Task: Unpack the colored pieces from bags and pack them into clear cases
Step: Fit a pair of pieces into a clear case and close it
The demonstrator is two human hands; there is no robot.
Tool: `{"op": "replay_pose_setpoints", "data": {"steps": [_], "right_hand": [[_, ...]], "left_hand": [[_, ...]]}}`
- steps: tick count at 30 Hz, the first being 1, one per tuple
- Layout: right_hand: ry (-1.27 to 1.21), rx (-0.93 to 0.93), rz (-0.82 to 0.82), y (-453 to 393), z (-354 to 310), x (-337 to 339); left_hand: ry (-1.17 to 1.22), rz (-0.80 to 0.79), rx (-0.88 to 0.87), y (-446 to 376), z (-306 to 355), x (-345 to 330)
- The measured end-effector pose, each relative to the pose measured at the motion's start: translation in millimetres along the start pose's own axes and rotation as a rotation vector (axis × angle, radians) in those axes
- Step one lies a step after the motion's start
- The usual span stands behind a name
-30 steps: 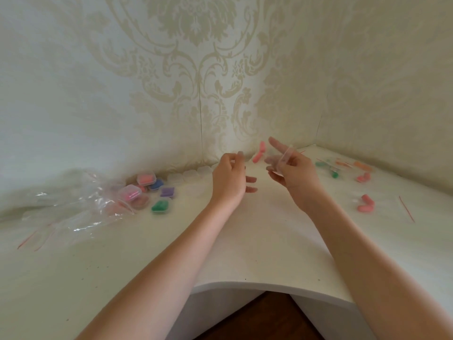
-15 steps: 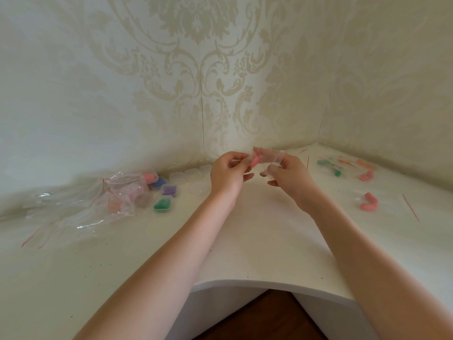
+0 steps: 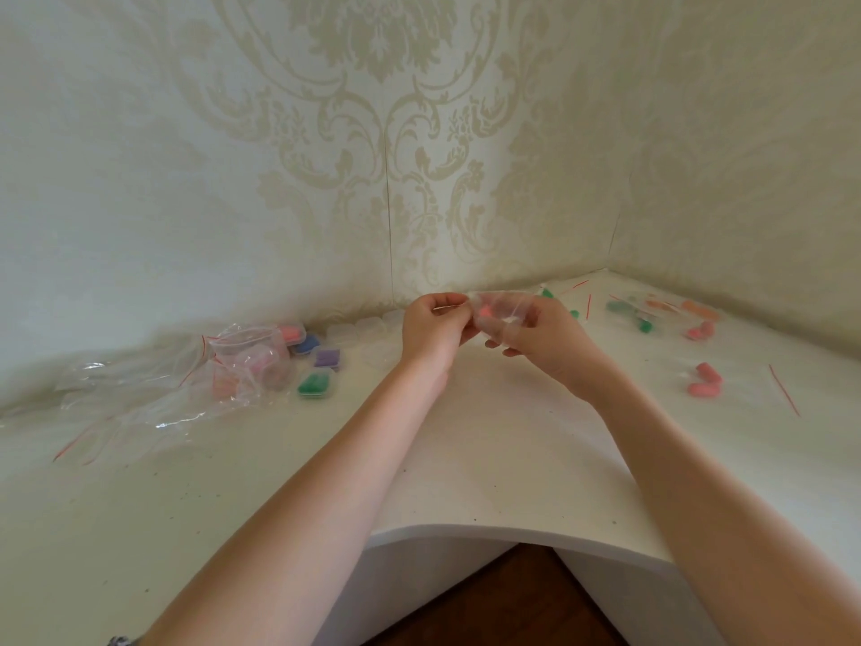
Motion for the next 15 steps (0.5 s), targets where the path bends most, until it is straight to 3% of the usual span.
{"op": "replay_pose_setpoints", "data": {"steps": [6,15], "right_hand": [[0.064,0.01,0.12,-2.6,2.3,-1.0],[0.041,-0.053,0.074,-4.5,0.7,-1.8]], "left_hand": [[-0.061,0.027,-0.072,-4.4,-4.5,-1.5],[-0.008,0.022,0.008,-6.6,-8.1,-3.5]]}}
Point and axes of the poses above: each hand's wrist, its own y-axis away from the middle knuckle, its own x-axis out of the back of the hand, z = x × y, the point moved 2 cm from there along -y, towards the middle knuckle, and after that the axes turned 1 degree about -x, right-handed, at the moved point
